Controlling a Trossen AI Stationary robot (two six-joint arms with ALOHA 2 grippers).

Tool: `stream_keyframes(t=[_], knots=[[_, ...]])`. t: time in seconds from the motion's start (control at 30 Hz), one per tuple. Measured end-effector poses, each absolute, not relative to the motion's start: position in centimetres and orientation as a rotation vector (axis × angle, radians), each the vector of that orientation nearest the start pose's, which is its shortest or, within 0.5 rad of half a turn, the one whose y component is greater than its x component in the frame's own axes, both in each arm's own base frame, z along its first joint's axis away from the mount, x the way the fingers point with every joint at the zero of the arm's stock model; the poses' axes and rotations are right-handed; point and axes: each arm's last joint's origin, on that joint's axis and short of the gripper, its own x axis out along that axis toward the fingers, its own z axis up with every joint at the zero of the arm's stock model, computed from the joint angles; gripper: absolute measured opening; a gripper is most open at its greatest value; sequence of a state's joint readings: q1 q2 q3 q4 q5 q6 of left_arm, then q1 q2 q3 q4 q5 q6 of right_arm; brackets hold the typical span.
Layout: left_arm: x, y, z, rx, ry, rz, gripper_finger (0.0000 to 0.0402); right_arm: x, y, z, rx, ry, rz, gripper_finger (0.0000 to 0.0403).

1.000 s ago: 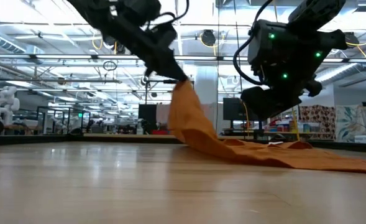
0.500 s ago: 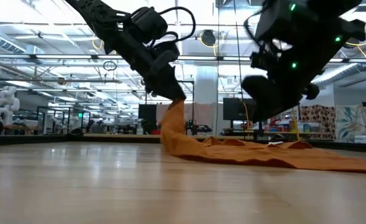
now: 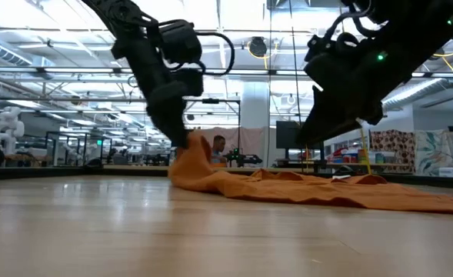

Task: Roll towel into tight, uniform cylinder
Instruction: Fold the brown towel

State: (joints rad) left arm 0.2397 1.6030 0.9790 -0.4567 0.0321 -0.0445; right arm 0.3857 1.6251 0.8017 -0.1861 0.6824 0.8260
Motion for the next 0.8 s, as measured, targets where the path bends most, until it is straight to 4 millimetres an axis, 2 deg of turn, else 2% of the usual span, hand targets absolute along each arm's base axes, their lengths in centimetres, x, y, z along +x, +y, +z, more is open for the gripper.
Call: stream_keyframes(t=[0.23, 0.43, 0.6, 0.73, 0.8], knots=[[27.9, 4.7, 17.3, -0.164, 1.214, 0.230, 0.0222, 28.6, 11.3, 13.6, 0.280, 0.682, -0.484, 0.0125], [27.4, 3.8, 15.3, -0.151, 1.185, 0.230, 0.0196, 29.2, 12.8, 11.8, 0.255, 0.665, -0.428, 0.0125], [28.3, 3.7, 15.0, -0.178, 1.003, 0.180, 0.0114, 29.4, 12.9, 10.8, 0.253, 0.661, -0.429, 0.0125], [29.5, 3.8, 15.9, -0.173, 0.849, 0.163, 0.0029, 29.5, 12.9, 10.8, 0.252, 0.656, -0.428, 0.0125], [30.3, 4.0, 16.7, -0.164, 0.737, 0.159, 0.0009, 29.6, 13.0, 10.9, 0.261, 0.635, -0.428, 0.0125]])
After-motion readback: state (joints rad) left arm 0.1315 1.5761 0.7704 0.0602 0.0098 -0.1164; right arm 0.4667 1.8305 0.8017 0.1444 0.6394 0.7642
